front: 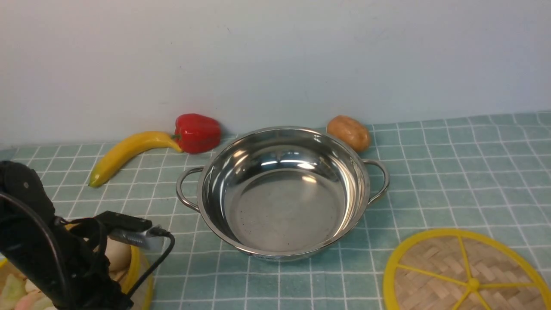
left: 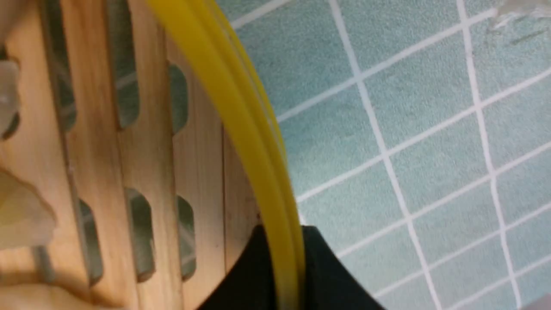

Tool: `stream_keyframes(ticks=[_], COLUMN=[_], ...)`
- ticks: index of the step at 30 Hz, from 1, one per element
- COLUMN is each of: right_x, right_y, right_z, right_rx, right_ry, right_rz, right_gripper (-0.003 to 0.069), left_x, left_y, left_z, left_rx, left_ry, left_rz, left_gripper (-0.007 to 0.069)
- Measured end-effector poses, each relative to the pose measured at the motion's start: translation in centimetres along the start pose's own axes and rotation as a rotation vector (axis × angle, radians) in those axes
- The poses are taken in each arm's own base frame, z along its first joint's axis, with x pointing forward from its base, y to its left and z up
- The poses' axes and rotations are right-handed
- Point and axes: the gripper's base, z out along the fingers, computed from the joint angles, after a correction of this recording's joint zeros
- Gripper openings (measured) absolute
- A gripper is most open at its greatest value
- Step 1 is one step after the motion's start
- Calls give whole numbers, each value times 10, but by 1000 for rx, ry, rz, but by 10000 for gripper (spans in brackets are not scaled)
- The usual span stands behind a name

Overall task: Place the steamer in the pot on the blue tablecloth, and put the lid on the steamer.
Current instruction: 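Grasp the rim of the steamer basket holding the buns with the left gripper, then place the bamboo steamer basket with dumplings into the steel pot with the left gripper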

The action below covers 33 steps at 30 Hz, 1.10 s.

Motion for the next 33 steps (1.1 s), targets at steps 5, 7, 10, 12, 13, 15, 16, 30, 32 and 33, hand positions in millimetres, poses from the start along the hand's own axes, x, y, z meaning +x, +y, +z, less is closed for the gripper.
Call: stream_keyframes(ticks=[5, 7, 10, 12, 13, 15, 16, 30, 32, 33], right_x=[0, 0, 0, 0, 0, 0, 0, 0, 0, 0], right_y=[0, 0, 0, 0, 0, 0, 0, 0, 0, 0], right_z=[0, 0, 0, 0, 0, 0, 0, 0, 0, 0], right_rx=[0, 0, 0, 0, 0, 0, 0, 0, 0, 0], right_ry=[0, 0, 0, 0, 0, 0, 0, 0, 0, 0], right_rz=[0, 0, 0, 0, 0, 0, 0, 0, 0, 0], right_gripper=[242, 242, 242, 242, 242, 242, 242, 242, 242, 242], left_x=[-20, -31, -56, -69, -76, -84, -85, -149, -154, -157], left_y=[-7, -13, -28, -41, -49, -61, -65, -168, -174, -177], left_z=[-33, -46, -76, -93, -105, -118, -120, -70, -58, -51], left_rx=[-65, -97, -188, -240, -264, -285, -289, -308, -320, -326], left_ry=[31, 7, -89, -147, -186, -232, -240, -132, -97, -77], left_rz=[49, 83, 162, 220, 247, 290, 301, 746, 783, 802], left_gripper=[31, 32, 32, 32, 32, 32, 32, 32, 32, 32])
